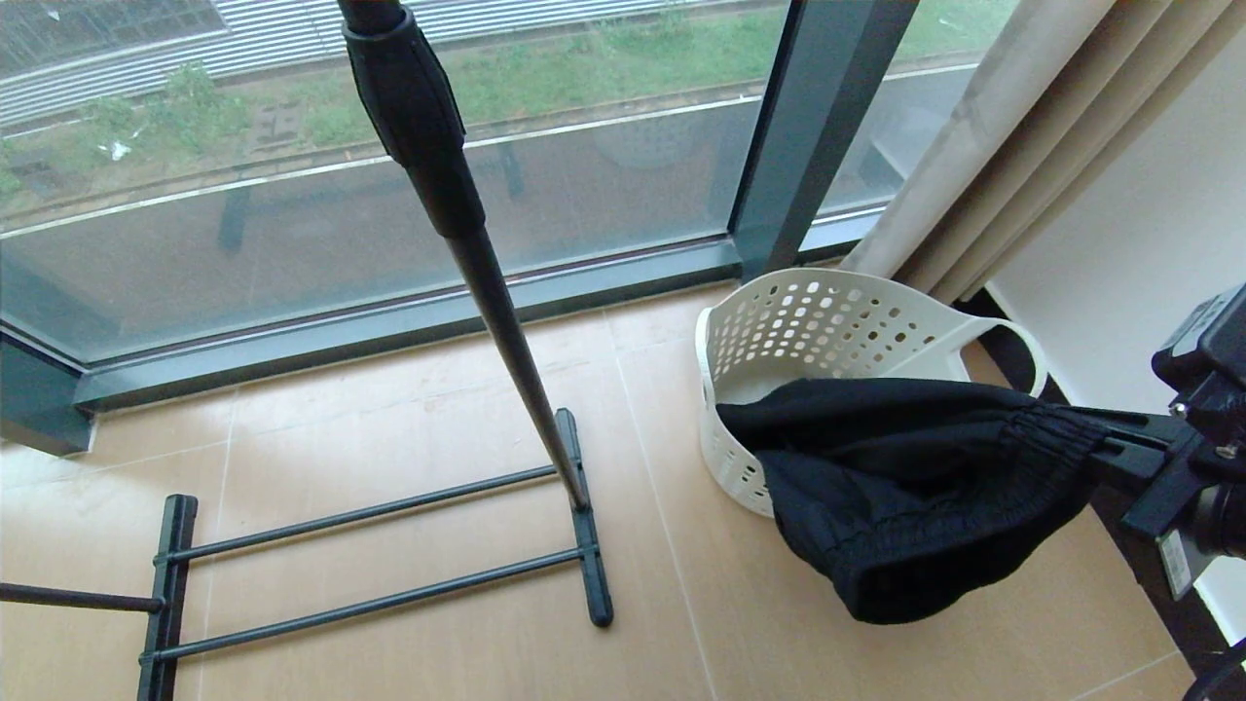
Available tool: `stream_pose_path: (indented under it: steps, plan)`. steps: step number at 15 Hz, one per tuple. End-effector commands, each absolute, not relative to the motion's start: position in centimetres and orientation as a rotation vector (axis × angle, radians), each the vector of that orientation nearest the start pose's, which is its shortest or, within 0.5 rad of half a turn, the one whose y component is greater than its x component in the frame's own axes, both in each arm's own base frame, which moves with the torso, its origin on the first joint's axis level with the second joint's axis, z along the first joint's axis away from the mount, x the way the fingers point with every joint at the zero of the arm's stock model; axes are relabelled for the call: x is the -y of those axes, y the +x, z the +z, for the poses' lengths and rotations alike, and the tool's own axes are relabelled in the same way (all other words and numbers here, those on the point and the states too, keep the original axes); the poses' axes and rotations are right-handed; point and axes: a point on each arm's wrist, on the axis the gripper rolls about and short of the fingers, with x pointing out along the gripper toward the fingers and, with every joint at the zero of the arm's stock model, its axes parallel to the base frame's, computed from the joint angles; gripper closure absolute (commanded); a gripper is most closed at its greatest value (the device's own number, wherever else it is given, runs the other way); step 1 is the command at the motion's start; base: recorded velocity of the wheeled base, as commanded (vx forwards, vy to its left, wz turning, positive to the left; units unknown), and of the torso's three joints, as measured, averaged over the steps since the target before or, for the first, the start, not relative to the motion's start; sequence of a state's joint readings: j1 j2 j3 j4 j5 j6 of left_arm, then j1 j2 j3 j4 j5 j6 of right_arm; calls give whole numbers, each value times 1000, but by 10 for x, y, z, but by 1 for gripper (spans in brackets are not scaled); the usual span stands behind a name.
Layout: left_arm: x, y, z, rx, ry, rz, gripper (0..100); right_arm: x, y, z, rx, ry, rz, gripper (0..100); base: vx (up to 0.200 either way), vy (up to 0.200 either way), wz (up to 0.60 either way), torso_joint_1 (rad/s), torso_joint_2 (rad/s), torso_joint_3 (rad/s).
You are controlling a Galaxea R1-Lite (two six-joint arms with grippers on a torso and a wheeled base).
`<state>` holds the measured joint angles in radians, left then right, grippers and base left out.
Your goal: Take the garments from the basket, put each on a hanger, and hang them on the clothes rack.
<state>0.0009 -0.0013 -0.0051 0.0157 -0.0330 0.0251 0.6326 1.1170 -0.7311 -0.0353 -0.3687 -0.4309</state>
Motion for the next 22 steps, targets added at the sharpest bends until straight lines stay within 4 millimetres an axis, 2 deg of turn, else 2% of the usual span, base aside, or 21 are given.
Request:
stream_pose_path:
  steps: [1,11,22]
  plan:
    - [1,-23,76,-9,26,-34,0,-85,130,237,-258,-600,326,100,0,0,0,12,-76,119]
    - [1,-23,76,-9,26,-35,0,-84,128,234,-264,-605,329,100,0,0,0,110,-406,-101]
    - [1,-23,75,-10,26,-35,0,-85,130,231,-277,-612,333,100,0,0,0,196,-508,-111]
